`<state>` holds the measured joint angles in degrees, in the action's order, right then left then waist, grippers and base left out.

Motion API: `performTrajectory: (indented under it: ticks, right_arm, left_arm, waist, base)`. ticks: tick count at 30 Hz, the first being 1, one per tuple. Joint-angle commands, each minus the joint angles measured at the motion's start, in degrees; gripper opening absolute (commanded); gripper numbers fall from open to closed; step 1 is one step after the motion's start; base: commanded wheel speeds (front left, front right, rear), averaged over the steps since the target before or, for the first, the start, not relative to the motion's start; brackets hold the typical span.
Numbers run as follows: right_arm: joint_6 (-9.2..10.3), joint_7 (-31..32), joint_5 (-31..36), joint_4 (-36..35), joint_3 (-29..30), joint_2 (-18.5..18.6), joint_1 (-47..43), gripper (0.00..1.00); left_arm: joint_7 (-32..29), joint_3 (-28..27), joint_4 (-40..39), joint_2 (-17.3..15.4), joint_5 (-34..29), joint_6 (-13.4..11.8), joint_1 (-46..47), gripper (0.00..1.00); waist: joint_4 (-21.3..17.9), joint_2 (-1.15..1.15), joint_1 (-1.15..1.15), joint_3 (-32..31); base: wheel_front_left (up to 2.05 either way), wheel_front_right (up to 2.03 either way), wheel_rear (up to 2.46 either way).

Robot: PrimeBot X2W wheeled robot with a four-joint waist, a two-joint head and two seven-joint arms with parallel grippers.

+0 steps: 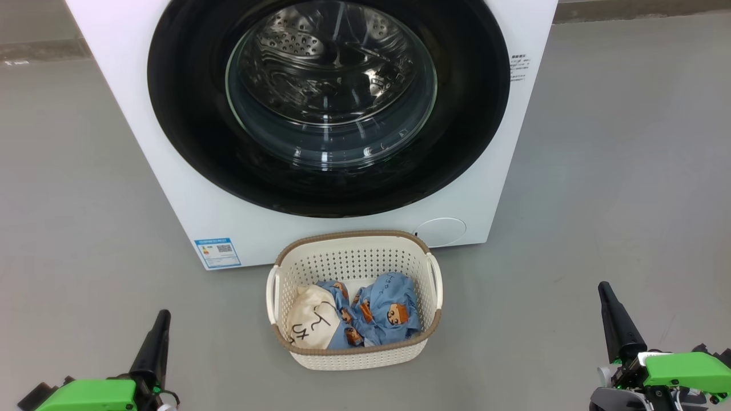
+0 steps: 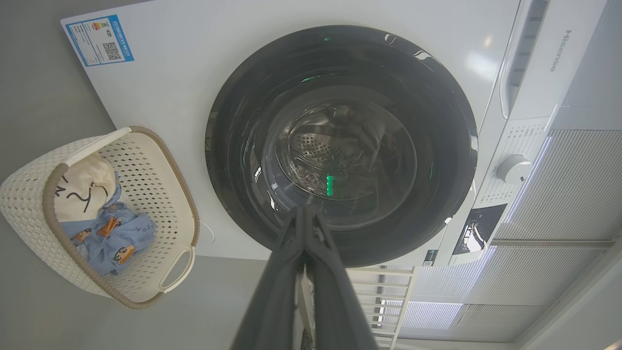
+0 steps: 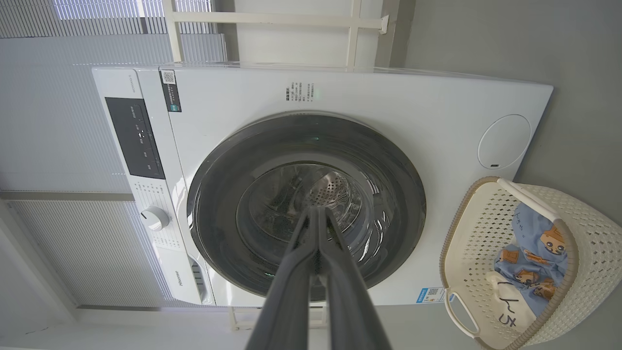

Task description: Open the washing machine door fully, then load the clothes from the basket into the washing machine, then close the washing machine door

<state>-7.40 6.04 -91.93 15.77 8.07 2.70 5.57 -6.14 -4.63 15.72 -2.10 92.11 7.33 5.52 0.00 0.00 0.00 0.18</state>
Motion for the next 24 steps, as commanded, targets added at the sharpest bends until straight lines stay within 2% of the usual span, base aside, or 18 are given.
performTrajectory:
  ticks: [1,24]
  right_arm:
    - [-0.09,0.4,-0.3,-1.7,-1.6,0.2,0.6,0.00]
    - [-0.09,0.4,-0.3,-1.7,-1.6,0.2,0.6,0.00]
  left_arm:
    - [-0.3,-1.9,-1.7,-0.8,0.1,0.2,0.7,0.00]
    - [-0.3,-1.9,-1.7,-0.8,0.1,0.2,0.7,0.00]
  waist:
    - [0.0,0.00,0.00,0.0]
    - [0.0,0.00,0.00,0.0]
  base:
    - [0.00,0.00,0.00]
    - [0.00,0.00,0.00]
